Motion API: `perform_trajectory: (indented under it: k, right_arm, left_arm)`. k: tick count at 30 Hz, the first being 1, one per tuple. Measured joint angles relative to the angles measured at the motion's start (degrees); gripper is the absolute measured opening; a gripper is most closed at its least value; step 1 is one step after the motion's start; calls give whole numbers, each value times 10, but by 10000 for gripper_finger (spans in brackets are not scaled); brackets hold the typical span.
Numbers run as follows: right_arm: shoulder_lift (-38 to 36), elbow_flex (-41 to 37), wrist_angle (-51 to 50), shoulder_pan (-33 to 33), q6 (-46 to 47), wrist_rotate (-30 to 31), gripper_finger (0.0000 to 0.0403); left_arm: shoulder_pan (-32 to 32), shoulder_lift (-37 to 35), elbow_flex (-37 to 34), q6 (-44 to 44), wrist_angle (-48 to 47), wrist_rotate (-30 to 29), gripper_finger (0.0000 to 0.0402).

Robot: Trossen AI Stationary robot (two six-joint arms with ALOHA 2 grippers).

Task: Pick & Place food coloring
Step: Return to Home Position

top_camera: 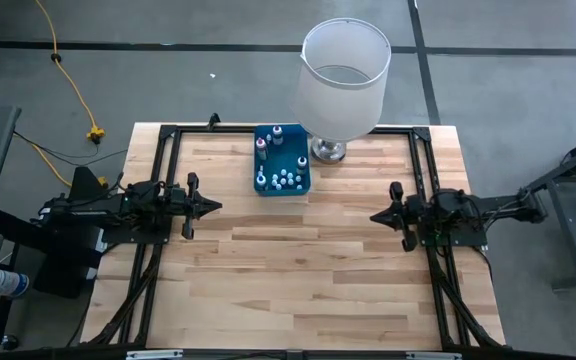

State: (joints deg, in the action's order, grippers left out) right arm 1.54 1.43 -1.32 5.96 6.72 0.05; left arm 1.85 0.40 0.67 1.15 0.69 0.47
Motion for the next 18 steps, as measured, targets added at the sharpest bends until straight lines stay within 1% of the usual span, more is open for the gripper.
perform_trajectory:
  k: [7,18]
  right_arm:
    - [7,0,1,0,-42,7,0]
    - [7,0,6,0,-38,9,0]
  left_arm:
    - [0,0,0,0,0,0,0]
    - [0,0,0,0,0,0,0]
